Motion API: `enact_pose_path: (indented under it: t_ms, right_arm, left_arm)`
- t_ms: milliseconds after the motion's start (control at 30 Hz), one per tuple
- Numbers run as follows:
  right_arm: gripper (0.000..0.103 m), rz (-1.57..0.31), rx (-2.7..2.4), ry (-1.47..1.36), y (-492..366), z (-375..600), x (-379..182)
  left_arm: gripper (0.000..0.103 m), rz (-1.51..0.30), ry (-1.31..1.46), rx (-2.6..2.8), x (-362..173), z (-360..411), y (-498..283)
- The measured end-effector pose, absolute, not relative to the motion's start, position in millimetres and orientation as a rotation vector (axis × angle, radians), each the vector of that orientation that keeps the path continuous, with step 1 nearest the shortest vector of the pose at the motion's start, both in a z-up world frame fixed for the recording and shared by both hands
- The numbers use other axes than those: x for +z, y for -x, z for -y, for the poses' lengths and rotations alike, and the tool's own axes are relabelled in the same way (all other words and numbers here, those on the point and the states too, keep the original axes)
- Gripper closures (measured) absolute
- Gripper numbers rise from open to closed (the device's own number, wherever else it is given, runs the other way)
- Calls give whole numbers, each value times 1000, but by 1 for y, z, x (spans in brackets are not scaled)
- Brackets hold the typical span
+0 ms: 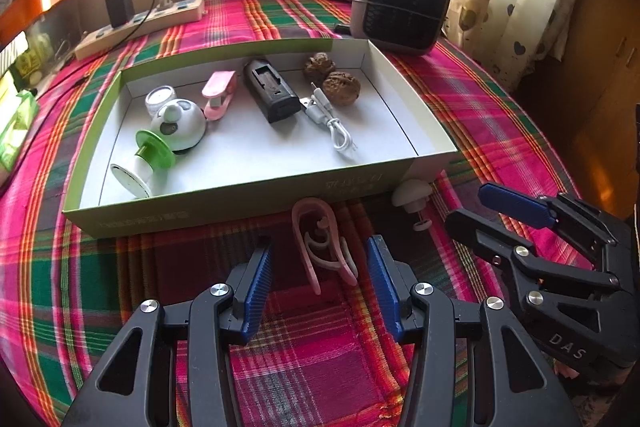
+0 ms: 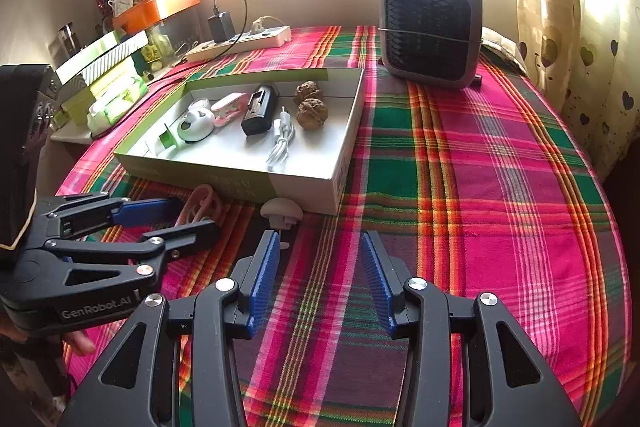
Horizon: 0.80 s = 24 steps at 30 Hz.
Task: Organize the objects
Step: 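Close the left tool on the pink hair clip while the right grasps the white mushroom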
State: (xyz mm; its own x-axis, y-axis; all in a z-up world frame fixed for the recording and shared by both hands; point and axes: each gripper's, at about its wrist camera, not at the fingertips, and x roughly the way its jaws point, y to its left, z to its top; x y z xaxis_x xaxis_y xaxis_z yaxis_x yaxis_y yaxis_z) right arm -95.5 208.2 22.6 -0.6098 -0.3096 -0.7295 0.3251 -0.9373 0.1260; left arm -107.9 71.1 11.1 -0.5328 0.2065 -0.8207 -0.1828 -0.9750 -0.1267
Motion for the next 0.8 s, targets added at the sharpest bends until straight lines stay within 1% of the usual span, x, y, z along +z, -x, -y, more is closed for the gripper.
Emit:
enact_pose_path:
  t_ms: [300,400,567,633,800]
  right_arm:
    - [59,-39,-2535,-1149,95,-204,23]
    - [59,-42,-2532,-1149,95,-202,23]
    - [59,-46,-2534,-1158,95,-200,23]
    - [59,-49,-2534,-1159,95,-199,23]
    - [59,-54,-2535,-1162,94,-195,23]
  left_arm:
    - [57,-12,1382,2614,10,-69,111]
    - [57,0,1378,2614,10,-68,111]
    - [68,3,1370,2629,10,-64,111]
    - [74,-1,1368,2635,10,-62,111]
    - [81,13,1359,2637,10,-56,110]
